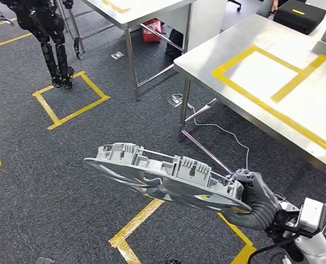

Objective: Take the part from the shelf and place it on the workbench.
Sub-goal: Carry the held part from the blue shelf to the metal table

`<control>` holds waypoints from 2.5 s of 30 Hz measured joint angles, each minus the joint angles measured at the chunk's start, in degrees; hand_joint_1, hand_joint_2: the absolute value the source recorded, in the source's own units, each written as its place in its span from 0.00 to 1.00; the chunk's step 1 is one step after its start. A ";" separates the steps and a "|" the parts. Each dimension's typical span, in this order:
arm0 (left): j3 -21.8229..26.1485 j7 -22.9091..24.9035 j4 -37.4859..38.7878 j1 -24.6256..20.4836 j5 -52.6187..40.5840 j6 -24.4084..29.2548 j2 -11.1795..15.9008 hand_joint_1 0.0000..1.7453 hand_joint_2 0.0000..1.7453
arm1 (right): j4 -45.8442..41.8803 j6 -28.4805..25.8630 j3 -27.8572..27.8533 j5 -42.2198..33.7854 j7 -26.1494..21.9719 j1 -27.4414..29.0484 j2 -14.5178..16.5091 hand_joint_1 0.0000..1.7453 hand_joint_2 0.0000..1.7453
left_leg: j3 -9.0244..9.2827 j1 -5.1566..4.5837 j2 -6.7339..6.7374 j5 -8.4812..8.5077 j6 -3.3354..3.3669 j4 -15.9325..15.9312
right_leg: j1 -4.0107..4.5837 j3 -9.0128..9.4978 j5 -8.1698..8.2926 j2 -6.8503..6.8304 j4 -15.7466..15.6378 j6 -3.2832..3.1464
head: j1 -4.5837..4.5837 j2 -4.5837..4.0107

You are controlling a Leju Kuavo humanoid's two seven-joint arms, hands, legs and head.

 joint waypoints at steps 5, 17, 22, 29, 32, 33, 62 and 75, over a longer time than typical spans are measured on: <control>-0.01 -0.08 -0.02 -0.09 -0.07 -0.08 -0.33 0.00 0.00 | -0.22 0.16 -0.21 0.02 0.06 0.14 0.00 1.00 1.00 | 0.65 -0.41 3.31 -0.92 -1.31 0.51 | 0.32 8.00 5.11 -3.05 -13.87 -1.02 | -0.03 0.01; 0.04 -0.11 0.01 0.36 -0.13 -0.22 -0.62 0.00 0.00 | -0.63 0.35 -0.82 0.09 0.15 0.34 0.01 1.00 1.00 | -1.85 -0.04 -5.63 -1.07 -1.07 4.97 | 0.69 9.46 5.78 5.25 -15.79 -3.07 | -0.29 0.00; 0.07 -0.16 -0.01 -0.02 -0.13 0.01 -0.60 0.00 0.00 | -0.80 0.36 -0.98 0.13 0.14 0.88 0.00 1.00 1.00 | -0.19 -0.11 -5.17 -0.32 -0.57 0.66 | 0.26 8.08 5.61 6.28 -15.27 -1.64 | -0.25 0.01; 0.07 -0.19 -0.02 0.24 -0.13 0.00 -0.78 0.00 0.00 | -0.84 0.39 -0.98 0.17 0.15 0.95 0.00 1.00 1.00 | 0.06 0.07 0.06 -0.24 -0.06 0.03 | -0.05 1.33 0.13 -0.11 -1.42 -0.05 | 0.22 0.02; 0.08 -0.20 -0.01 0.19 -0.15 0.01 -0.88 0.00 0.00 | -0.89 0.39 -0.99 0.20 0.15 0.89 0.01 1.00 1.00 | 0.42 0.06 1.90 -0.82 -0.93 0.39 | -0.19 7.49 4.76 -3.12 -12.58 0.24 | 0.27 0.02; 0.08 -0.21 -0.01 0.19 -0.17 0.02 -0.86 0.00 0.00 | -0.92 0.38 -1.01 0.21 0.14 0.90 0.01 1.00 1.00 | 0.53 -0.09 2.39 -1.01 -1.27 0.54 | -0.07 8.82 5.26 -3.93 -14.87 -0.05 | 0.28 0.02; 0.11 -0.38 0.01 0.16 -1.15 0.39 -0.99 0.00 0.00 | -1.46 -0.77 -1.79 1.05 -0.04 0.73 0.01 1.00 1.00 | -0.54 -0.71 -3.74 -0.52 -1.07 1.16 | 0.38 9.27 5.94 2.78 -16.03 -2.22 | -0.27 0.02; 0.11 0.32 0.01 0.01 -1.52 0.40 -1.39 0.00 0.00 | -1.66 -0.90 -2.69 1.01 0.71 -5.24 0.00 1.00 1.00 | -0.53 -0.57 -3.74 -0.43 -1.03 1.15 | 0.46 9.21 5.98 2.78 -15.98 -2.17 | -0.28 0.02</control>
